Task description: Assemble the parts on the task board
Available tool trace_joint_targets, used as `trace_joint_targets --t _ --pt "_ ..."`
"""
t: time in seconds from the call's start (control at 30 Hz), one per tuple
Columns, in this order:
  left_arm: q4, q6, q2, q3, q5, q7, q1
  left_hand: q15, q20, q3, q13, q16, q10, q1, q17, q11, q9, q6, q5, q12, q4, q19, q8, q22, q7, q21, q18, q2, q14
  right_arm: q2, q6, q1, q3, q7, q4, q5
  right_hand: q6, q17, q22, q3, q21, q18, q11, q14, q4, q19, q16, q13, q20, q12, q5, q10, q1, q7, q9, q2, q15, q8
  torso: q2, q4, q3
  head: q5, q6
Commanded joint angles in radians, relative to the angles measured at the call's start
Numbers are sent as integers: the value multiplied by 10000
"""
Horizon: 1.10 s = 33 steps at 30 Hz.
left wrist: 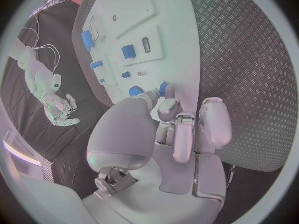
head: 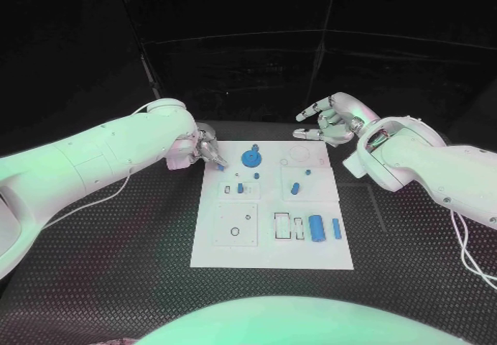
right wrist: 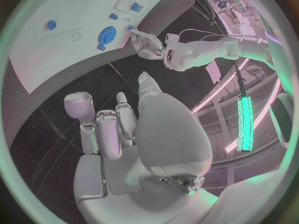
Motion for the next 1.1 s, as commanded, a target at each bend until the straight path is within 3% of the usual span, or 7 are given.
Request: trace_joint_targets --t 0.03,0.3,0.53,0.8,1.1 --pt "301 -589 -169 4 636 186 5 -32 -15 1839 12 63 125 -345 2634 -19 116 -94 48 25 -1456 11 136 29 5 -25 -98 -124 1038 1 53 17 8 105 -4 -26 -23 675 -8 -38 -41 102 -64 607 14 -19 -59 10 0 41 17 24 -69 -28 -7 65 -89 58 -7 20 -1 9 -3" --pt "1661 -1535 -1010 0 1259 251 -125 -53 -50 2622 70 63 219 -842 2634 -61 305 -79 169 95 -1794 44 366 89 -31 -4 -101 -387 1038 -5 75 16 7 107 -65 -26 -23 675 -8 -38 -41 102 -64 607 14 -19 -59 10 0 41 17 24 -69 -28 -7 65 -89 58 -17 39 3 77 -6" --pt "2866 -2233 -1788 -5 1440 269 -377 -65 -62 2845 76 63 252 -988 2634 -75 352 -65 200 108 -1899 66 427 126 -43 15 -107 -444 1038 -6 88 16 6 105 -108 -26 -23 675 -8 -38 -41 102 -64 607 14 -19 -59 10 0 41 17 24 -69 -28 -7 65 -89 58 -5 -2 6 147 13" --pt "3625 -2711 -2258 -9 910 345 -731 -71 -68 2957 74 63 265 -1054 2634 -83 375 -54 216 110 -1954 79 459 146 -50 27 -111 -474 1038 4 103 16 5 101 -142 -26 -10 676 -13 -47 -45 103 -67 608 9 -18 -60 16 -2 49 29 30 -77 -32 -4 77 -91 73 7 10 -7 164 -7" --pt "3921 -2994 -2329 -11 290 248 -985 -82 -78 3127 100 63 305 -1154 2634 -95 408 -32 239 138 -2030 82 517 150 -62 26 -110 -514 1038 5 127 15 4 98 -149 -26 -7 667 -12 -50 -45 103 -68 606 6 -15 -64 15 -2 50 36 30 -77 -33 -4 80 -92 77 20 -14 -2 195 -46"
